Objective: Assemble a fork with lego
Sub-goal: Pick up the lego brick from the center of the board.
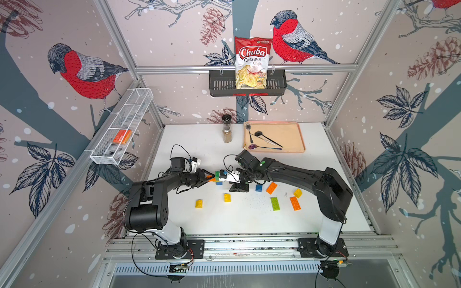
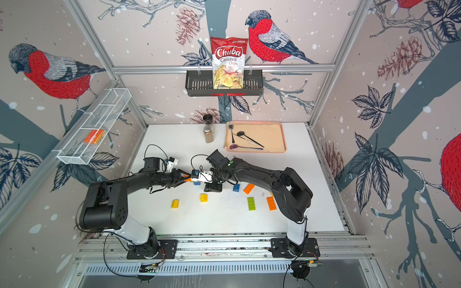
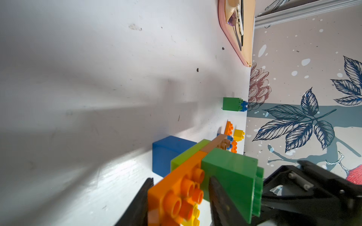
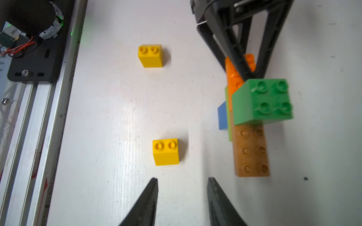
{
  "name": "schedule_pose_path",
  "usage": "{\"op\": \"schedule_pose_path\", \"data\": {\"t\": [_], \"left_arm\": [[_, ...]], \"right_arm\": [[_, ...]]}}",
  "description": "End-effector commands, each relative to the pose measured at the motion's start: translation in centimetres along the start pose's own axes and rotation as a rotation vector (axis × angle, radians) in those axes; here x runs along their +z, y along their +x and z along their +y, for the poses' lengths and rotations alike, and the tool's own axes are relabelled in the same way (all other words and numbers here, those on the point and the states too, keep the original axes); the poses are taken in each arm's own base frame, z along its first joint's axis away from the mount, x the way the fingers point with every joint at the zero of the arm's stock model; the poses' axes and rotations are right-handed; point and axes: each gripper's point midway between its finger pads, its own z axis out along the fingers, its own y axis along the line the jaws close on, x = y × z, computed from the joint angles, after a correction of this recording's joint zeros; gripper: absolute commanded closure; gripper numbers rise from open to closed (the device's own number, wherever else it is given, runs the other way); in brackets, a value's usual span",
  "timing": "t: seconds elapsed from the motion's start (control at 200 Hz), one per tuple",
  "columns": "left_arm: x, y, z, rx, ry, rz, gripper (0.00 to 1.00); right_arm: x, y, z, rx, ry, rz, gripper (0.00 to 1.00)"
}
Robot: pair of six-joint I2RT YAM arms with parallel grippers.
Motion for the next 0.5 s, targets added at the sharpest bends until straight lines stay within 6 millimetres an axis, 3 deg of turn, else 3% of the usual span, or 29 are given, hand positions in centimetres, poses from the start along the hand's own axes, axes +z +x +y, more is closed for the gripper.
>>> {"op": "schedule_pose_path", "data": {"t": [0.0,0.16,0.495], "left_arm": [[-0.1,-0.1,-0.8,0.013,0.036,-0.003,0.55],[-0.2,0.0,-0.9,0.013,0.057,-0.004,0.49],[-0.1,0.4,-0.3,0.001,0.055,0.003,0.53]], "right_arm": [[0.4,-0.7,0.9,0.001,-0.016,-0.052,0.51],[0.7,-0.7,1.5,0.014,-0.042,-0.071,0.50],[1.9,-0.1,2.2,0.021,-0.071,-0.075,0.48]]}}
